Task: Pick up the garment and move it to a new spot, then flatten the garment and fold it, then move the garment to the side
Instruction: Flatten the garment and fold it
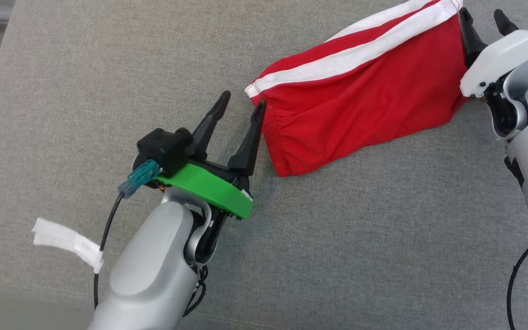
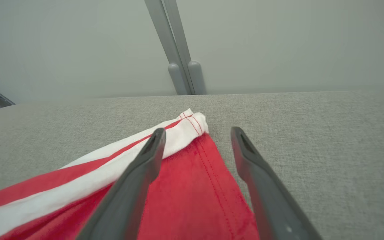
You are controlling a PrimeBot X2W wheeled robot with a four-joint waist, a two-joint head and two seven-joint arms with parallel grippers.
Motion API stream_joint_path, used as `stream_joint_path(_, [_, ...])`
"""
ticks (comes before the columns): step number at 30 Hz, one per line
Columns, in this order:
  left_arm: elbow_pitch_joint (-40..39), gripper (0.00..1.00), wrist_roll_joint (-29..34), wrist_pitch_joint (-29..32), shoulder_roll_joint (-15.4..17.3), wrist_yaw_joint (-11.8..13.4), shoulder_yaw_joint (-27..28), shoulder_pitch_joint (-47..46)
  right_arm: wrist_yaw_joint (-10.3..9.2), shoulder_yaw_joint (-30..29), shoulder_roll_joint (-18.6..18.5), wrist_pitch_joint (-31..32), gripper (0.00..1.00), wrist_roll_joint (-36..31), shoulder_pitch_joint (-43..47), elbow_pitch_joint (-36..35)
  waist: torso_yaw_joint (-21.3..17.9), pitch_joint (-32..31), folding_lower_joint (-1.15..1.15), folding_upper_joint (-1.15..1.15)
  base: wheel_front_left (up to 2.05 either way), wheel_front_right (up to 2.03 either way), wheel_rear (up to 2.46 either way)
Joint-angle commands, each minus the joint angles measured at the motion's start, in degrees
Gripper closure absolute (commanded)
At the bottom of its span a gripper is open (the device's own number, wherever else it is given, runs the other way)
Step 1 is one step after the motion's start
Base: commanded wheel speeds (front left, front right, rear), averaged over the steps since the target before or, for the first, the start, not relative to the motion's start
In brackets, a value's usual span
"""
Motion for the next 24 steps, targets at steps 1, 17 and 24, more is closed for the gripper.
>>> stream_joint_path(1, [-1.2, 0.0, 1.2, 0.0, 0.2, 0.3, 2.2, 2.0, -0.08, 0.5, -1.1, -0.4, 0.0, 0.9, 0.9, 0.2, -0.1, -0.6, 0.0, 0.0, 0.0, 0.0, 0.0])
stream_joint_path(17, [-17.1, 0.0, 20.4, 0.0, 0.2, 0.2, 26.5, 17.1, -0.08, 5.2, -3.9, 1.0, 0.0, 6.3, 4.5, 4.5, 1.2, 0.1, 0.0, 0.0, 0.0, 0.0, 0.0])
stream_joint_path(24, [-17.5, 0.0, 20.9, 0.0, 0.1, 0.0, 27.1, 19.7, -0.08, 7.2, -3.4, 4.0, 1.0, 10.2, 6.5, 3.8, 0.9, -1.2, 0.0, 0.0, 0.0, 0.0, 0.0])
